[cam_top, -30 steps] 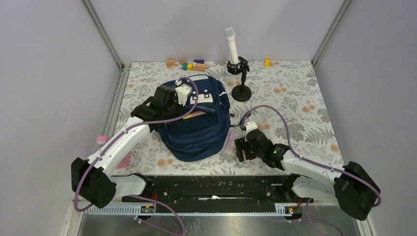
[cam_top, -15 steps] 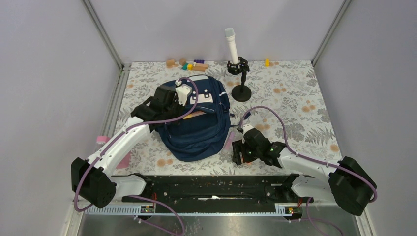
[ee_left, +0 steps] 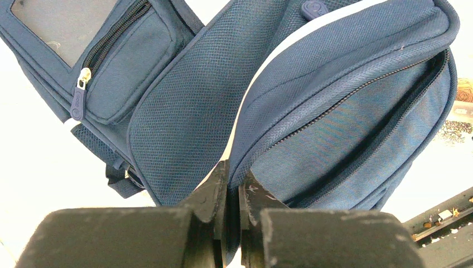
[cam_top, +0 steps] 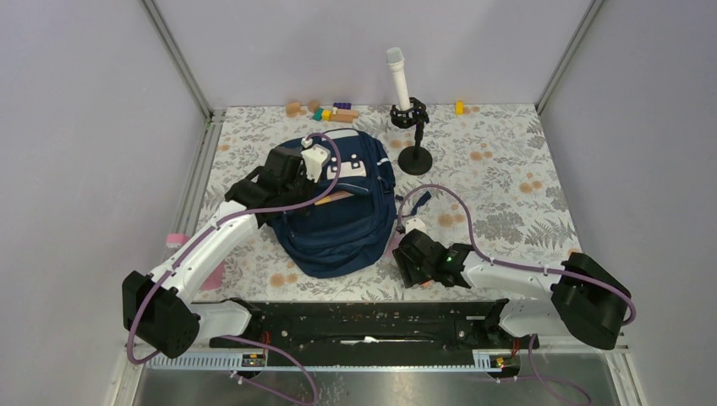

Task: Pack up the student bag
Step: Pick up the stationery from the center of the board.

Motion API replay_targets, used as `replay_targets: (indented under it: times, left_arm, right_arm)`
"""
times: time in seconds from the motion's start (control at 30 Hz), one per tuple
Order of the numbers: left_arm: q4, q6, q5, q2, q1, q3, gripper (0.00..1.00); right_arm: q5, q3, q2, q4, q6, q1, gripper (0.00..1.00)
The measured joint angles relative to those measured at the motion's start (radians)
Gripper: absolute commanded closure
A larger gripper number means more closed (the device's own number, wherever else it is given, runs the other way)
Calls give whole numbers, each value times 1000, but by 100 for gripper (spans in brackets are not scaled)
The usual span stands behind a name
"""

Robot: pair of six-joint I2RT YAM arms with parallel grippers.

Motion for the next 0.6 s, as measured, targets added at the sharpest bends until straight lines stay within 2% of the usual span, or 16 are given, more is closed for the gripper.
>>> replay_targets:
  times: [0.1,0.2,0.47,0.5,0.6]
  left_arm:
    - [0,0,2,0,0,0,100]
    - [0,0,2,0,0,0,100]
    - [0,0,2,0,0,0,100]
    - [0,0,2,0,0,0,100]
    - [0,0,2,0,0,0,100]
  right_arm:
    - [41,16,27,-7,10,21,51]
    - [77,31,53,-10,21,39,68]
    - [119,37,43,-53,53,57,97]
    - [119,35,27,-70,57,58,100]
    - [132,22,-57,-106,67,58,100]
